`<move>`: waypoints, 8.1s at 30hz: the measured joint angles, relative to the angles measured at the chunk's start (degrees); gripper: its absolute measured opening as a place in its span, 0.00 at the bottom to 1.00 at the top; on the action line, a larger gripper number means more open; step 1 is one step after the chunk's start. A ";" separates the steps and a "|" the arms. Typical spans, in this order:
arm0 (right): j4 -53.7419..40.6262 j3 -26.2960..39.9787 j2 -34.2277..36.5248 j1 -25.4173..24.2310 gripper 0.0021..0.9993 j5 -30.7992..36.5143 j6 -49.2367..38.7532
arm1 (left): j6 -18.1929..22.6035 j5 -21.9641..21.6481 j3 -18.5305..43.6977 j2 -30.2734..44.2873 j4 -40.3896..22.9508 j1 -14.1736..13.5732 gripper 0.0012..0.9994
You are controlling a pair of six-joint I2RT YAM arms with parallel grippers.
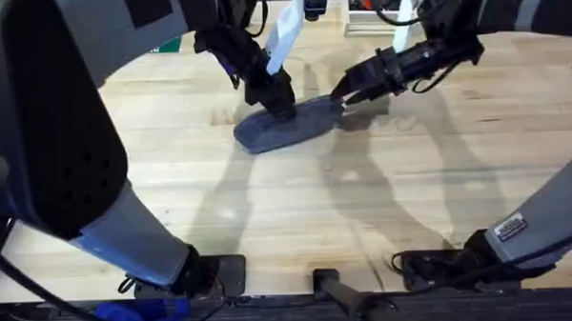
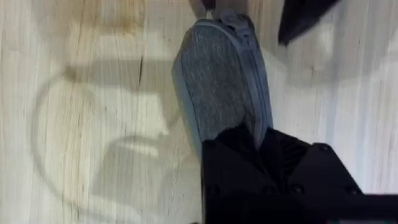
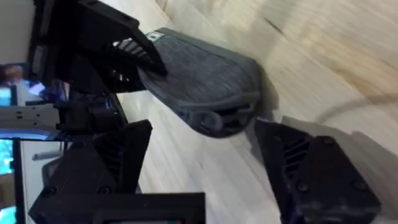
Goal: Unzip the bag, pick up the pens from the table one at a time and place them inside, then zip the bag closed.
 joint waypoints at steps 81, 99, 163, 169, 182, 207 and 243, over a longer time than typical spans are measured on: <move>2.88 0.00 0.00 -1.97 0.03 -3.56 7.85 | -0.02 1.39 0.13 0.00 2.14 -1.03 0.04; 2.03 0.00 0.00 -6.06 0.03 4.79 7.84 | -0.02 1.42 0.19 0.02 1.99 -1.03 0.04; 13.55 -10.29 -3.43 -6.47 1.00 5.16 16.66 | -0.02 1.10 0.24 0.00 1.97 -1.01 0.04; 13.63 -10.23 -3.43 -6.47 1.00 5.20 17.13 | -0.02 1.09 0.24 0.02 1.97 -1.03 0.04; 13.59 -9.94 -3.43 -6.47 1.00 5.58 17.95 | -0.05 0.25 0.24 0.00 1.69 -0.99 0.19; 7.11 -1.99 -3.29 -7.59 1.00 16.06 19.43 | -3.82 -8.16 22.17 0.01 -19.47 -0.32 1.00; -12.20 1.66 -40.60 -2.71 1.00 52.45 20.86 | -26.80 -10.64 38.66 -8.35 -38.14 6.33 1.00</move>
